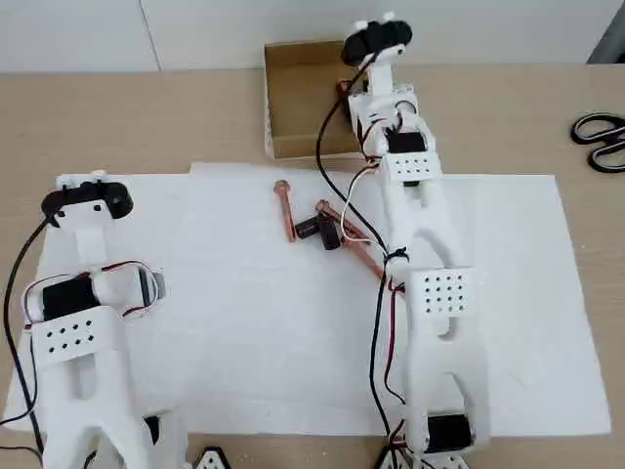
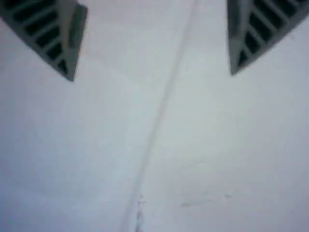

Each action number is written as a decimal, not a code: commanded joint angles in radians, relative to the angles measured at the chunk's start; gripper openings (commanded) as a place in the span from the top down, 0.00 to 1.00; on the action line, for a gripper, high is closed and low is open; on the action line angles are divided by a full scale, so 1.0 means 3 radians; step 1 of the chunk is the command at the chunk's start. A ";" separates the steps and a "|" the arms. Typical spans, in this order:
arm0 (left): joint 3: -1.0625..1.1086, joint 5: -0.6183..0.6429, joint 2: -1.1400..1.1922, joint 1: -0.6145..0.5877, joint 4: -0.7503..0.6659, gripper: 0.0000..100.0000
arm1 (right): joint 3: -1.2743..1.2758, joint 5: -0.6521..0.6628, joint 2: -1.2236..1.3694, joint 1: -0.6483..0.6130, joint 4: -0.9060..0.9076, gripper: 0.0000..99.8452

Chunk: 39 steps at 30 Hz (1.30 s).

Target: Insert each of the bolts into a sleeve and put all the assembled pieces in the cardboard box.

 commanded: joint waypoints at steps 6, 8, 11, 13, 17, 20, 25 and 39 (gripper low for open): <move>-0.0008 -0.0020 -0.0031 0.0005 0.0020 0.80 | -0.0875 0.0026 0.0391 0.0008 -0.0079 0.79; -0.0008 -0.0020 -0.0031 0.0010 0.0020 0.80 | -0.0962 0.0026 0.0437 0.0008 -0.0074 0.76; -0.0018 -0.0026 -0.0031 0.0010 0.0020 0.80 | -0.1084 0.0026 0.0437 0.0008 -0.0074 0.75; -0.0038 -0.0026 -0.0036 0.0015 0.0020 0.80 | -0.1222 0.0026 0.0437 0.0003 -0.0074 0.75; -0.0187 -0.0026 -0.0036 0.0015 0.0020 0.80 | -0.1652 0.0026 0.0432 0.0003 0.0125 0.75; -0.0453 -0.0026 -0.0036 0.0020 0.0092 0.80 | -0.2266 0.0026 0.0427 -0.0013 0.0713 0.75; -0.1184 -0.0169 -0.0036 0.0026 0.0593 0.80 | -0.2225 0.0015 -0.0146 0.0003 0.1716 0.75; -0.2166 -0.0286 -0.0680 0.0072 0.1468 0.80 | -0.2199 0.0015 -0.2718 -0.0279 0.4053 0.75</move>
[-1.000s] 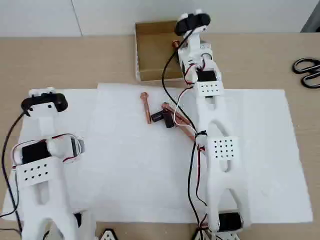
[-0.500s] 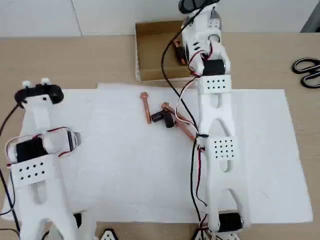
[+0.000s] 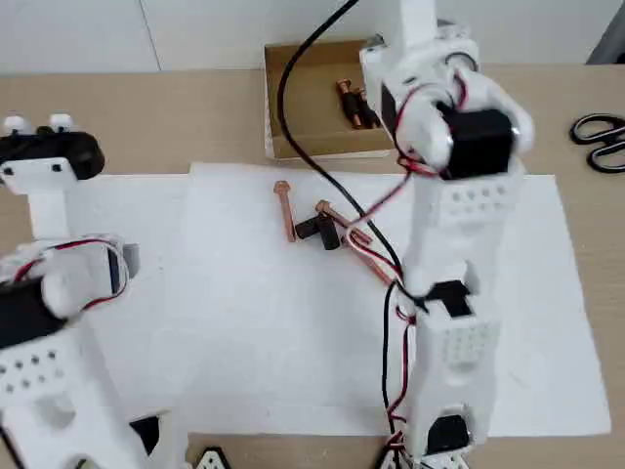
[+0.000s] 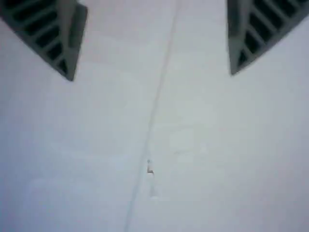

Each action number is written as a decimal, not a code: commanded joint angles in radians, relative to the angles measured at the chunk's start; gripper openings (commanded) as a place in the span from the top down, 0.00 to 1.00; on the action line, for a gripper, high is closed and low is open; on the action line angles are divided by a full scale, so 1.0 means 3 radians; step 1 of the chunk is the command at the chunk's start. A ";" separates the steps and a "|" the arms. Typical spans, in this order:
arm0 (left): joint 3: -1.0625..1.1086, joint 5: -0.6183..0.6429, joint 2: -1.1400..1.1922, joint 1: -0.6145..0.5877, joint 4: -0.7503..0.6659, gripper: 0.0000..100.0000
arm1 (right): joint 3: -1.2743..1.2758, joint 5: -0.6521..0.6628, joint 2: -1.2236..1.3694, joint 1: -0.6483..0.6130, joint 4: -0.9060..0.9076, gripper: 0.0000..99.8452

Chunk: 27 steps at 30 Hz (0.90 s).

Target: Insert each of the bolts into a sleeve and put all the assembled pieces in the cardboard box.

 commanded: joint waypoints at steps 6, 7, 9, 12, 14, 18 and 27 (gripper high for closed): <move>0.0228 -0.0026 -0.1560 0.0537 -0.0056 0.80 | -0.0097 0.0020 -0.1435 0.0038 0.0141 0.75; 0.0396 -0.0026 -0.1713 0.0552 -0.0118 0.80 | -0.0092 0.0020 -0.1542 0.0110 0.0141 0.75; 0.0846 -0.0026 -0.2000 0.0552 -0.0297 0.80 | -0.0092 0.0020 -0.1731 0.0258 0.0146 0.75; 0.1552 -0.0026 -0.2394 0.0552 -0.0644 0.80 | 0.0123 0.0010 -0.1936 0.0570 0.0151 0.75; 0.1972 -0.0026 -0.2665 0.0552 -0.0864 0.80 | 0.0419 0.0005 -0.2069 0.0724 0.0151 0.75; 0.2703 -0.0026 -0.3237 0.0552 -0.1360 0.80 | 0.1135 0.0000 -0.2427 0.0780 0.0146 0.75; 0.3762 -0.0026 -0.3473 0.0552 -0.2143 0.80 | 0.2874 0.0000 -0.3317 0.0780 0.0064 0.75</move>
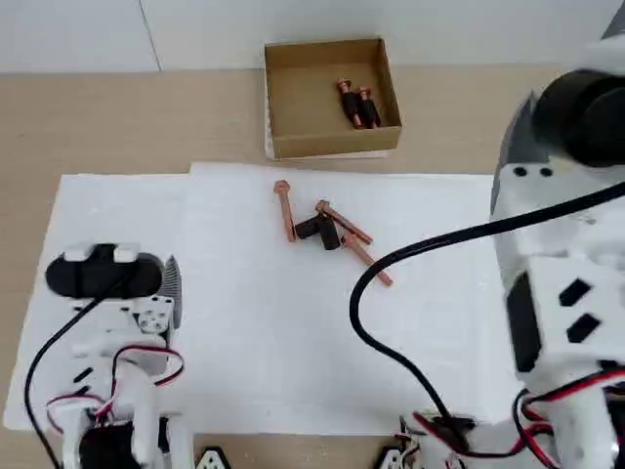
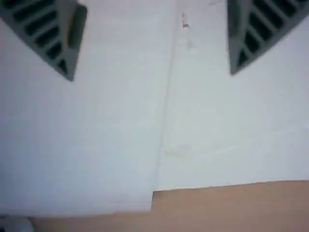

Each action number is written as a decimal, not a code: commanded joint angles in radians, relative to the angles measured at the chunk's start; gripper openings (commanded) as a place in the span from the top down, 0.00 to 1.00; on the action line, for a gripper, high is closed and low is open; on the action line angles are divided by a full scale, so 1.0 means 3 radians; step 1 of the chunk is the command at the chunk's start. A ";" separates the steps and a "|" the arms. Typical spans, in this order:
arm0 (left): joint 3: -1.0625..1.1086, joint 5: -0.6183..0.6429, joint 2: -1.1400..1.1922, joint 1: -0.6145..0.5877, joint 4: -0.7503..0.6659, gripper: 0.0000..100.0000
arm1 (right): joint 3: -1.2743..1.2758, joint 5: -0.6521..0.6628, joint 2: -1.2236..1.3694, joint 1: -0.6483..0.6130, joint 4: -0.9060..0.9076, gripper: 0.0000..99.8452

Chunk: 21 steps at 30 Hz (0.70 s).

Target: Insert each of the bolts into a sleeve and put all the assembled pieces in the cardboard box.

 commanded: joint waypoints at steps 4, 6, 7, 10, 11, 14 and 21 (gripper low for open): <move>0.0734 -0.0005 -0.0005 0.0015 -0.0598 0.80 | 0.0885 0.0005 -0.0386 0.0043 -0.0376 0.75; 0.0964 -0.0005 -0.0005 0.0015 -0.0742 0.80 | 0.1079 0.0015 -0.0453 0.0043 -0.0540 0.75; 0.1077 -0.0005 -0.0005 0.0015 -0.0813 0.80 | 0.1176 0.0020 -0.0473 0.0043 -0.0637 0.75; 0.1245 0.0000 0.0010 0.0015 -0.0895 0.80 | 0.1442 0.0102 -0.0458 0.0120 -0.1031 0.75; 0.1240 0.0000 0.0000 0.0015 -0.0890 0.80 | 0.1560 0.0174 -0.0437 0.0197 -0.1199 0.75; 0.1240 0.0000 0.0000 0.0031 -0.0869 0.80 | 0.1944 0.0286 -0.0355 0.0325 -0.1808 0.75; 0.1240 0.0000 0.0000 0.0031 -0.0869 0.80 | 0.2839 0.0547 -0.0197 0.0632 -0.2780 0.75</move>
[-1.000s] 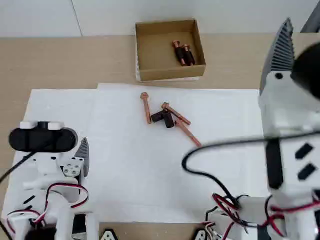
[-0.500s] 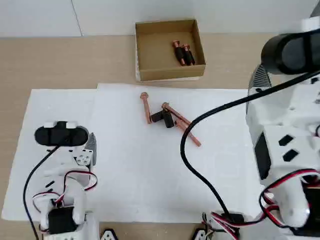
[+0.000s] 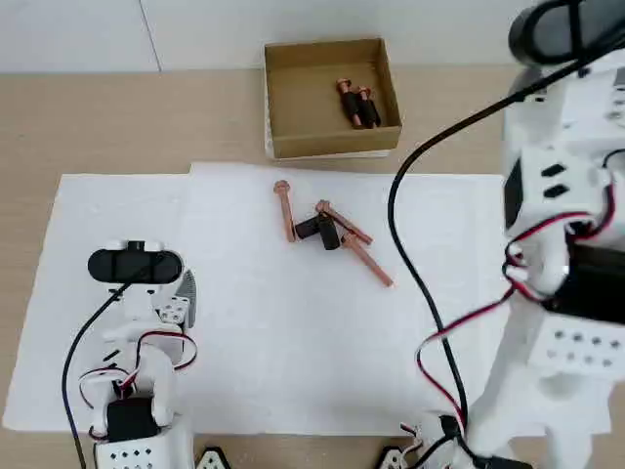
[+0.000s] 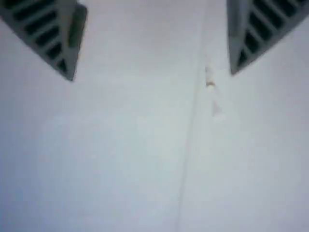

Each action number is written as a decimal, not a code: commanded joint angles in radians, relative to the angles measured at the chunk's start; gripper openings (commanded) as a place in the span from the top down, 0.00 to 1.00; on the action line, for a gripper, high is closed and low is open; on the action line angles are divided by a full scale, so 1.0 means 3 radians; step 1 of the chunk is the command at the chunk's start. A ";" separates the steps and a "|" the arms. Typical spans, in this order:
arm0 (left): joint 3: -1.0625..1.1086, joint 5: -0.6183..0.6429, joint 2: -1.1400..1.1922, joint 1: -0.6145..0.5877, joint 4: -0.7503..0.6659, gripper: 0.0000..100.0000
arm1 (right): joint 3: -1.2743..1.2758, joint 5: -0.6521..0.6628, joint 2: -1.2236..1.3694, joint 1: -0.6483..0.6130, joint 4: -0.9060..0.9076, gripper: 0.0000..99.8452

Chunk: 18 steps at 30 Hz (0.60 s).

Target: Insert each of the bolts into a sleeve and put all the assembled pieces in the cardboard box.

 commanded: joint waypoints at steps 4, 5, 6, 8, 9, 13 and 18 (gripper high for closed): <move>-0.0013 0.0000 -0.0020 0.0031 -0.0072 0.80 | 0.0783 0.0143 0.0079 0.0422 -0.0857 0.75; -0.0013 0.0000 -0.0020 0.0031 -0.0072 0.80 | 0.0915 0.0143 0.0095 0.0463 -0.1020 0.75; -0.0013 0.0000 -0.0020 0.0031 -0.0072 0.80 | 0.1054 0.0148 0.0110 0.0504 -0.1199 0.75; -0.0013 0.0000 -0.0020 0.0031 -0.0072 0.80 | 0.1360 0.0148 0.0125 0.0621 -0.1552 0.75; -0.0013 0.0000 -0.0020 0.0031 -0.0072 0.80 | 0.1509 0.0148 0.0130 0.0683 -0.1726 0.75; -0.0013 0.0000 -0.0020 0.0031 -0.0072 0.80 | 0.1990 0.0148 0.0130 0.0944 -0.2437 0.75; -0.0013 0.0000 -0.0020 0.0031 -0.0072 0.80 | 0.2353 0.0153 0.0136 0.1118 -0.3214 0.75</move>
